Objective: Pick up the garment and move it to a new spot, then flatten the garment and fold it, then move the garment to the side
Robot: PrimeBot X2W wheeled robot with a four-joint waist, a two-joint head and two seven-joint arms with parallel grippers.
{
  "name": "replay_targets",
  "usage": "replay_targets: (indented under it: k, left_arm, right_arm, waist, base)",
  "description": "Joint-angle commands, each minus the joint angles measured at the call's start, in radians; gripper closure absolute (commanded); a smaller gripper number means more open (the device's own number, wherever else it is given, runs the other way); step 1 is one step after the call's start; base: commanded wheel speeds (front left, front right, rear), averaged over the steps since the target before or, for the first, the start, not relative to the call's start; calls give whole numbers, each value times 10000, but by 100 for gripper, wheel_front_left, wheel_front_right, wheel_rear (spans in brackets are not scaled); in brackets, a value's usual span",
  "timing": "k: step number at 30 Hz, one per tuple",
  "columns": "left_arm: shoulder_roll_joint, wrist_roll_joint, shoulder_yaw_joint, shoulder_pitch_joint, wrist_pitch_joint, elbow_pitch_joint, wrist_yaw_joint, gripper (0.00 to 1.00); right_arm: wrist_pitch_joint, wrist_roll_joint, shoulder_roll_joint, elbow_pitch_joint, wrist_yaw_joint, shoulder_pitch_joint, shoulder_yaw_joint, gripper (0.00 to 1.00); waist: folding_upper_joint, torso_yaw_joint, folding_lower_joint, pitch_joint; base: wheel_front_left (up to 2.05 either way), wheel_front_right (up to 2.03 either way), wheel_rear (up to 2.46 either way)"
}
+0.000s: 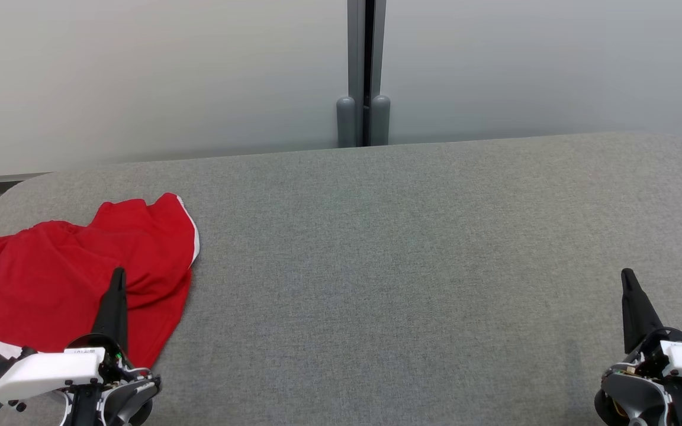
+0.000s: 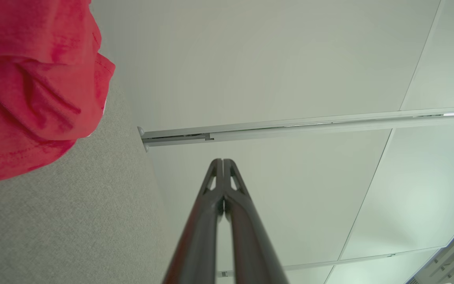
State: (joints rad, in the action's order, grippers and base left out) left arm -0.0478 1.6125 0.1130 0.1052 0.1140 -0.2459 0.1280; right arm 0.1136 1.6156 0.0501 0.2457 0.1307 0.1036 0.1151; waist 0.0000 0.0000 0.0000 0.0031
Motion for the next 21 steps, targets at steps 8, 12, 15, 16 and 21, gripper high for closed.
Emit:
replay_targets:
  k: [8,12,15,16,21]
  left_arm:
    - [-48,10,33,78,28,26,55,100]
    - [-48,10,33,78,28,26,55,100]
    - [-48,10,33,78,28,26,55,100]
    - [-48,10,33,78,28,26,55,100]
    - [-48,10,33,78,28,26,55,100]
  right_arm:
    - [33,-54,8,-26,0,99,-7,100]
    - [33,-54,8,-26,0,99,-7,100]
    - [33,-54,8,-26,0,99,-7,100]
    - [33,-54,8,-26,0,99,-7,100]
    - [33,-54,8,-26,0,99,-8,100]
  waist:
    - [0,0,0,0]
    - [0,0,0,0]
    - [0,0,0,0]
    - [0,0,0,0]
    - [0,0,0,0]
  base:
    - [0,0,0]
    - [0,0,0]
    - [0,0,0]
    - [0,0,0]
    - [0,0,0]
